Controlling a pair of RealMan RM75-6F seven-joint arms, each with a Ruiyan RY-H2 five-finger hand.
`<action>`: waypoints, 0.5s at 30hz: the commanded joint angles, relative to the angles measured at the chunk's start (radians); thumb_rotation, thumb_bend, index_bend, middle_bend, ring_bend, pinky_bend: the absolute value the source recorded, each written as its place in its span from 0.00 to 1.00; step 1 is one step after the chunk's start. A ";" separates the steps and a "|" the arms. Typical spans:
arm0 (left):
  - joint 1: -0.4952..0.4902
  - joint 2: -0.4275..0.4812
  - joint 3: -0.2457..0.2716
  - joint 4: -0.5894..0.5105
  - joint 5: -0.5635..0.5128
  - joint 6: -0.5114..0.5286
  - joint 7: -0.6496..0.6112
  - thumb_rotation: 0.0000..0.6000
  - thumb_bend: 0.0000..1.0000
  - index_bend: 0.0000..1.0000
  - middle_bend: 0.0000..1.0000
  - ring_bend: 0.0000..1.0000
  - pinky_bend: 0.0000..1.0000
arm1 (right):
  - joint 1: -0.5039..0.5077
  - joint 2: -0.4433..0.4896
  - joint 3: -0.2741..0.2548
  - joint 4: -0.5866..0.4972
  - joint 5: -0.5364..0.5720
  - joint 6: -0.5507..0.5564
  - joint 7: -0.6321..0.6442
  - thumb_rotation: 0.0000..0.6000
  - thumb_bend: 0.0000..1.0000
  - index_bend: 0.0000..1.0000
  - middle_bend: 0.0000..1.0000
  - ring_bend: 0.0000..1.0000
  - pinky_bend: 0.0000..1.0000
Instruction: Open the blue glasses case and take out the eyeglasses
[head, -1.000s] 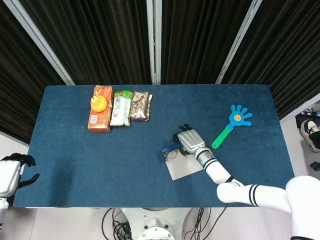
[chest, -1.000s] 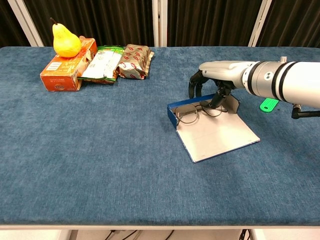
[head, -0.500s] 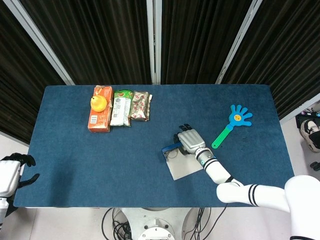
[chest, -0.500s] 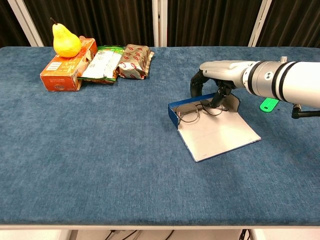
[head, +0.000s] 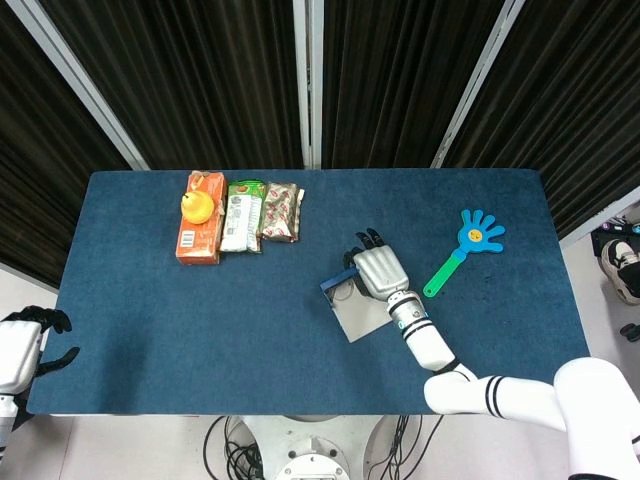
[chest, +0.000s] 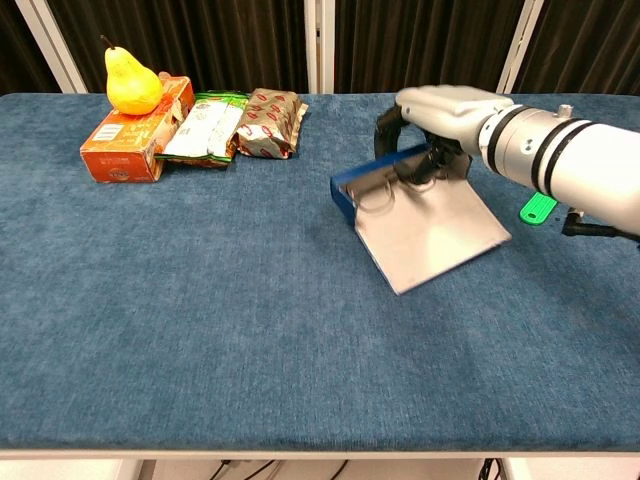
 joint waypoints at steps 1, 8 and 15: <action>0.000 0.000 0.000 0.001 0.000 0.000 -0.001 1.00 0.16 0.54 0.54 0.39 0.52 | -0.047 -0.108 -0.008 0.126 -0.138 0.144 0.033 1.00 0.46 0.64 0.36 0.08 0.00; -0.001 0.000 0.000 0.002 0.002 -0.001 -0.003 1.00 0.16 0.54 0.53 0.39 0.52 | -0.079 -0.214 0.005 0.293 -0.213 0.188 0.100 1.00 0.46 0.64 0.36 0.09 0.00; -0.001 0.001 0.000 0.001 0.002 -0.001 -0.004 1.00 0.16 0.54 0.53 0.39 0.52 | -0.084 -0.270 0.015 0.406 -0.268 0.184 0.104 1.00 0.45 0.64 0.36 0.09 0.00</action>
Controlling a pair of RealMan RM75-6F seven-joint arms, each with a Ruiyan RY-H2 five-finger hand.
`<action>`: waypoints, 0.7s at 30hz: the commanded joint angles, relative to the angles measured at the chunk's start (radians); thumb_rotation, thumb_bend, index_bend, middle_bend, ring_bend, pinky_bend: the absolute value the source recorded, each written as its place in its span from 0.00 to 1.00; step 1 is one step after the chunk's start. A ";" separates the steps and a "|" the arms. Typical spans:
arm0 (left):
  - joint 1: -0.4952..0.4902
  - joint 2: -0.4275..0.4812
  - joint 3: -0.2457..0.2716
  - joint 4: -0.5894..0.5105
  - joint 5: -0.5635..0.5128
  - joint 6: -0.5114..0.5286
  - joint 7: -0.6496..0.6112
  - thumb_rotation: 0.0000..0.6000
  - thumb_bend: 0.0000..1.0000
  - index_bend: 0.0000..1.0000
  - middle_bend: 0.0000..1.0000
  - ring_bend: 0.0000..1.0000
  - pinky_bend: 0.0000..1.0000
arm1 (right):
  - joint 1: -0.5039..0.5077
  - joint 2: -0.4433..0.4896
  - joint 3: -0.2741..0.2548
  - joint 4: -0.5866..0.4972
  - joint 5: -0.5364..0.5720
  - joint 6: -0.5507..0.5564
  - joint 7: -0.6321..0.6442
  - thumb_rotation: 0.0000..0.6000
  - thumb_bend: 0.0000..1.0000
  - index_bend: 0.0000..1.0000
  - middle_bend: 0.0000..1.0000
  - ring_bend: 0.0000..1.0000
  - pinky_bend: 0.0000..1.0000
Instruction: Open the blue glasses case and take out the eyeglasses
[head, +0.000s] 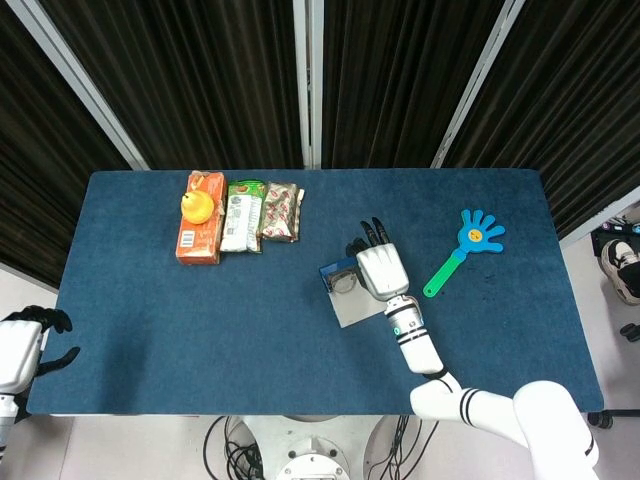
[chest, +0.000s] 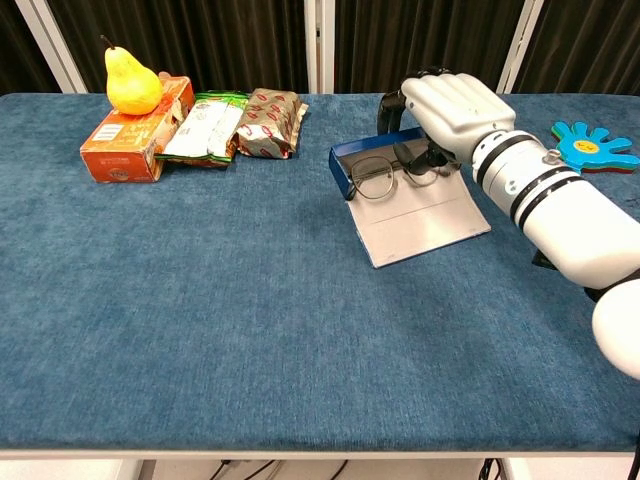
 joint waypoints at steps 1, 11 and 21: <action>0.000 0.000 0.000 0.000 0.000 0.000 -0.001 1.00 0.16 0.54 0.53 0.39 0.52 | -0.007 -0.027 0.010 0.042 -0.029 0.003 0.011 1.00 0.45 0.64 0.36 0.09 0.00; -0.002 0.001 0.000 0.000 0.001 -0.002 -0.002 1.00 0.16 0.54 0.54 0.39 0.52 | 0.014 -0.029 0.091 0.053 0.022 -0.108 -0.019 1.00 0.43 0.62 0.35 0.09 0.00; -0.002 0.001 0.000 -0.001 -0.001 -0.004 -0.001 1.00 0.16 0.54 0.54 0.39 0.52 | -0.012 0.167 0.112 -0.270 0.105 -0.225 -0.133 1.00 0.30 0.03 0.14 0.00 0.00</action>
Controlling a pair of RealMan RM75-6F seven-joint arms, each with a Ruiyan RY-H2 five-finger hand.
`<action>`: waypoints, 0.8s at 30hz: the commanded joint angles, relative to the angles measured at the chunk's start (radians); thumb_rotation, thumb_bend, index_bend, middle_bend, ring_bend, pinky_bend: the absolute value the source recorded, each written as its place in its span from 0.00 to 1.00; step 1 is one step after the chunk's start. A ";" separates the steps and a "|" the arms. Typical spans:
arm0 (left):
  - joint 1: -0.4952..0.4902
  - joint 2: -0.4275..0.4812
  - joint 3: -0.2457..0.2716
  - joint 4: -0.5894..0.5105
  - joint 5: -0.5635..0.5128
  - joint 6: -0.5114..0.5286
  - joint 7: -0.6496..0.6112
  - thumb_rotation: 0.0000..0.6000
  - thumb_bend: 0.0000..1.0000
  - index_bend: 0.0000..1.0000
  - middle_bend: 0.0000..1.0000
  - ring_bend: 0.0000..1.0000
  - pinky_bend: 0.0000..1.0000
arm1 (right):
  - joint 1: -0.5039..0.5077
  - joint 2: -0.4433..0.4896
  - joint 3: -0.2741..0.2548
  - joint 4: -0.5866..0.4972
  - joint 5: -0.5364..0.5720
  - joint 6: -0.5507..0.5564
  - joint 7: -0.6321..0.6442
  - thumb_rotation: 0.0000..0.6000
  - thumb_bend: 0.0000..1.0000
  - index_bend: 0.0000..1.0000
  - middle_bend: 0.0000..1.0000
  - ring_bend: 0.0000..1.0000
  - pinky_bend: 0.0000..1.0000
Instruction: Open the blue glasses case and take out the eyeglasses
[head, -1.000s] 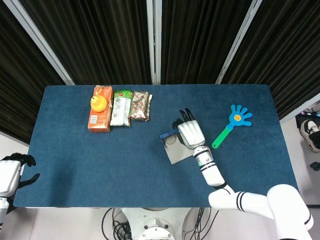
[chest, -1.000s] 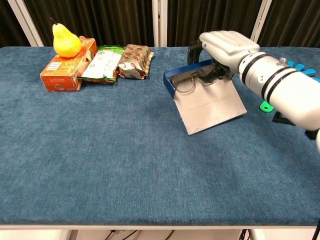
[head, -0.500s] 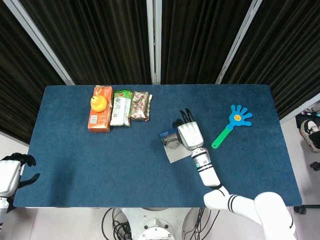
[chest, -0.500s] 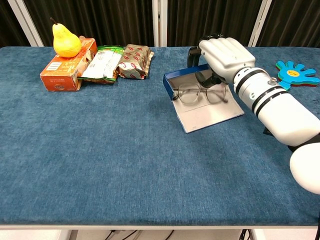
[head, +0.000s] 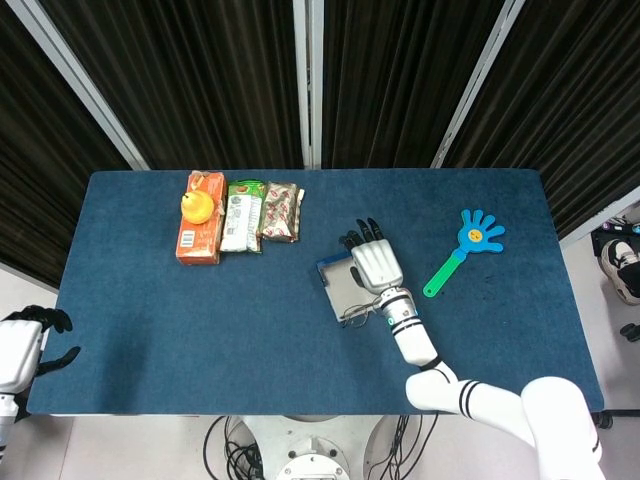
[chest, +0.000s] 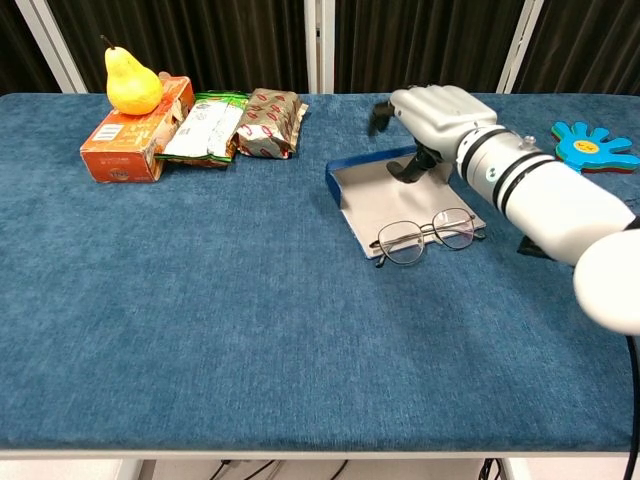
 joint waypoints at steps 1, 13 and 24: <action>0.000 0.000 0.000 0.000 0.000 0.001 0.000 1.00 0.16 0.54 0.54 0.39 0.52 | -0.037 0.129 -0.008 -0.195 -0.002 -0.011 -0.018 1.00 0.30 0.03 0.15 0.00 0.00; 0.000 0.000 0.000 -0.004 -0.001 0.001 0.007 1.00 0.16 0.54 0.54 0.39 0.52 | -0.132 0.289 -0.166 -0.380 -0.123 -0.051 0.094 1.00 0.34 0.38 0.28 0.04 0.00; 0.000 0.000 0.000 -0.003 -0.002 0.000 0.004 1.00 0.16 0.54 0.54 0.39 0.52 | -0.137 0.247 -0.179 -0.314 -0.139 -0.063 0.107 1.00 0.38 0.44 0.29 0.05 0.00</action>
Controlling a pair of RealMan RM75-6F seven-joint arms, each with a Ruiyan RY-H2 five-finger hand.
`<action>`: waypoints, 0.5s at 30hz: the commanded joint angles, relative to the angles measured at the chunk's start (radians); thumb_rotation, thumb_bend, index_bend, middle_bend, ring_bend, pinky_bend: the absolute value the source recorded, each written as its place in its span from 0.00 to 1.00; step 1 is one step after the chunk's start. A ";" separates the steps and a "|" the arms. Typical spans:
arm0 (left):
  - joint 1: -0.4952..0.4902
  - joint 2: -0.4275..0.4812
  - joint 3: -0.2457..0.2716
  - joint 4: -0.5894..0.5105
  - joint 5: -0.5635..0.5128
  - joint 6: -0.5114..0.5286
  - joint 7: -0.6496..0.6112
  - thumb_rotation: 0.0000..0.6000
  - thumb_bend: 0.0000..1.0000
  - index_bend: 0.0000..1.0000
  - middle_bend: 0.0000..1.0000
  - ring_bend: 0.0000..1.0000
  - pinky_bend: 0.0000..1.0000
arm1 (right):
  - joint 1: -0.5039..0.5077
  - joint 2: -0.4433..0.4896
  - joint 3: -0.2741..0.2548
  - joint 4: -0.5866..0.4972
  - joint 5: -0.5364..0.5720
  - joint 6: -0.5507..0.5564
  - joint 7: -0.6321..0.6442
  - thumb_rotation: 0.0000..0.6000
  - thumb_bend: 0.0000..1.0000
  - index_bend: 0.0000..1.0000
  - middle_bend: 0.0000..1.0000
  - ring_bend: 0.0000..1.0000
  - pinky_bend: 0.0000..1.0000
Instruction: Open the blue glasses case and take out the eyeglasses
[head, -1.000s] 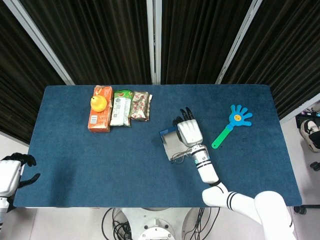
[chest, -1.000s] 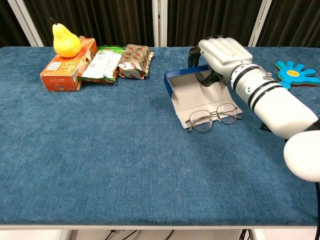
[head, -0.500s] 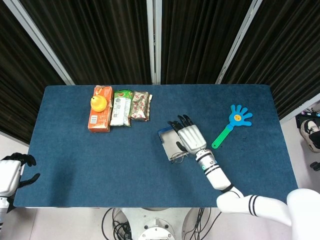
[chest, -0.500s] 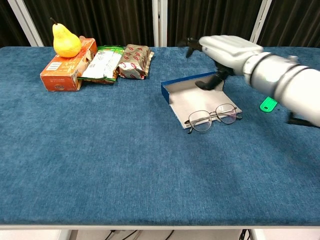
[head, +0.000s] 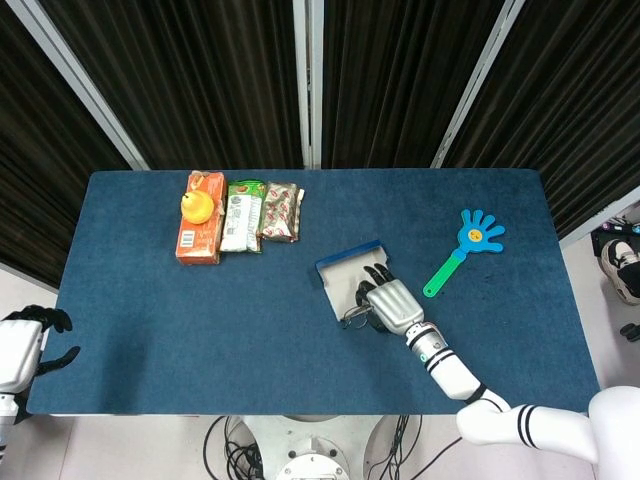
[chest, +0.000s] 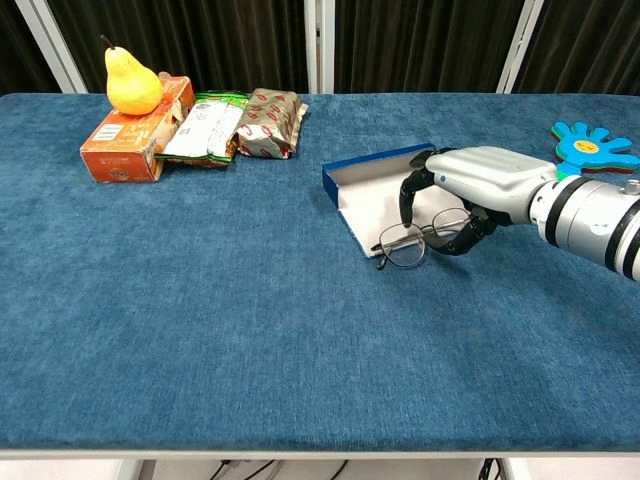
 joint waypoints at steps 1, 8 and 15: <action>0.000 0.000 0.000 0.000 0.000 0.000 -0.001 1.00 0.16 0.54 0.54 0.39 0.52 | -0.004 -0.002 0.002 0.006 -0.005 0.007 0.002 1.00 0.38 0.44 0.29 0.05 0.00; 0.000 0.000 0.000 0.000 0.001 0.000 -0.001 1.00 0.16 0.54 0.54 0.39 0.52 | -0.010 -0.003 0.004 0.021 0.000 0.002 0.006 1.00 0.40 0.47 0.29 0.05 0.00; 0.000 -0.001 0.000 0.001 0.000 0.000 0.000 1.00 0.16 0.54 0.53 0.39 0.52 | -0.012 -0.024 0.010 0.056 -0.008 0.000 0.029 1.00 0.46 0.57 0.31 0.07 0.00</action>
